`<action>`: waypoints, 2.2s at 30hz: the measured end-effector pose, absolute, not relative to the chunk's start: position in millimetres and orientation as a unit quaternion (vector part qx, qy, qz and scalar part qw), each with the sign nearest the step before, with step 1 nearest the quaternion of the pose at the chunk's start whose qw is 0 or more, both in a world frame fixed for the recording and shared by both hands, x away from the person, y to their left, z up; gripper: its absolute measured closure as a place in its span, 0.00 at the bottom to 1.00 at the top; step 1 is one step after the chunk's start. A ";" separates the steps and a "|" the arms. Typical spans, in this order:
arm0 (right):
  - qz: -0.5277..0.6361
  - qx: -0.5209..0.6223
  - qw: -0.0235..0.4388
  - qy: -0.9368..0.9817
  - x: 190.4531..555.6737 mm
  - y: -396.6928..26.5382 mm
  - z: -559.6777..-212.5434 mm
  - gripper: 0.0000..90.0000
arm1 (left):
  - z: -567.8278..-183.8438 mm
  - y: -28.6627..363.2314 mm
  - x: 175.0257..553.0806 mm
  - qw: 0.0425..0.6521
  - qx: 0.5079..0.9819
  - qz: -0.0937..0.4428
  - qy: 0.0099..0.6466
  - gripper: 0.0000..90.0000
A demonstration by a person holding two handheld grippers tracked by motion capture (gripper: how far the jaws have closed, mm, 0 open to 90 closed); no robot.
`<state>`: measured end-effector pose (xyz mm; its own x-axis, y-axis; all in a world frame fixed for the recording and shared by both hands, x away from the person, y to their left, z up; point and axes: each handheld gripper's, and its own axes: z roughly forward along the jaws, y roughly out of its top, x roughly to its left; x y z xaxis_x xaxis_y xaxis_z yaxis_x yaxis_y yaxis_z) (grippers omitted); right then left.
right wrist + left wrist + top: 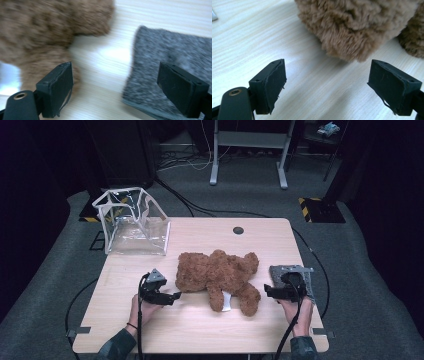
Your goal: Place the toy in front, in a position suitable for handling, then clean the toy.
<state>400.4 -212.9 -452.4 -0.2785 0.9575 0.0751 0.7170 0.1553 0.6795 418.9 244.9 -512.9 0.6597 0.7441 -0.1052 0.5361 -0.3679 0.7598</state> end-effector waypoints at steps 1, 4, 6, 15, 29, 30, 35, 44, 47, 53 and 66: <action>0.309 0.574 0.193 0.733 401.5 -216.2 -455.0 0.15 | -513.8 245.1 419.4 0.404 0.816 0.126 0.393 0.16; 0.301 0.588 0.192 0.726 404.5 -224.4 -462.2 0.15 | -516.2 244.7 420.0 0.408 0.813 0.121 0.397 0.16; 0.295 0.593 0.192 0.724 407.2 -228.3 -466.6 0.15 | -518.1 243.6 420.5 0.408 0.813 0.119 0.398 0.16; 0.284 0.604 0.194 0.719 416.0 -238.1 -476.0 0.15 | -524.0 241.6 419.9 0.412 0.811 0.119 0.398 0.16; 0.243 0.632 0.185 0.712 436.7 -243.7 -493.1 0.17 | -521.7 240.4 415.0 0.446 0.799 0.135 0.379 0.20; 0.238 0.626 0.188 0.718 438.4 -244.7 -495.2 0.18 | -520.6 240.3 414.5 0.448 0.800 0.136 0.375 0.21; 0.228 0.631 0.186 0.718 439.9 -243.4 -502.4 0.28 | -518.8 238.7 412.5 0.460 0.794 0.141 0.371 0.29; 0.222 0.636 0.198 0.712 436.3 -244.6 -501.8 0.53 | -513.4 233.7 408.6 0.464 0.795 0.156 0.359 0.34; 0.227 0.637 0.201 0.709 433.9 -246.3 -501.6 0.69 | -512.9 232.5 408.0 0.466 0.791 0.163 0.360 0.38; 0.234 0.644 0.197 0.701 430.5 -249.9 -500.1 0.85 | -511.5 231.5 407.0 0.469 0.791 0.171 0.355 0.52; 0.296 0.614 0.210 0.701 411.8 -242.9 -461.9 0.87 | -520.6 236.9 409.5 0.493 0.779 0.168 0.350 0.78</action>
<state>411.8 -242.9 -461.9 -0.1574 0.9852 0.0685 0.7369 0.0710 0.6723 409.5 236.9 -520.6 0.6992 0.7101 -0.0830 0.3794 -0.2702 0.8849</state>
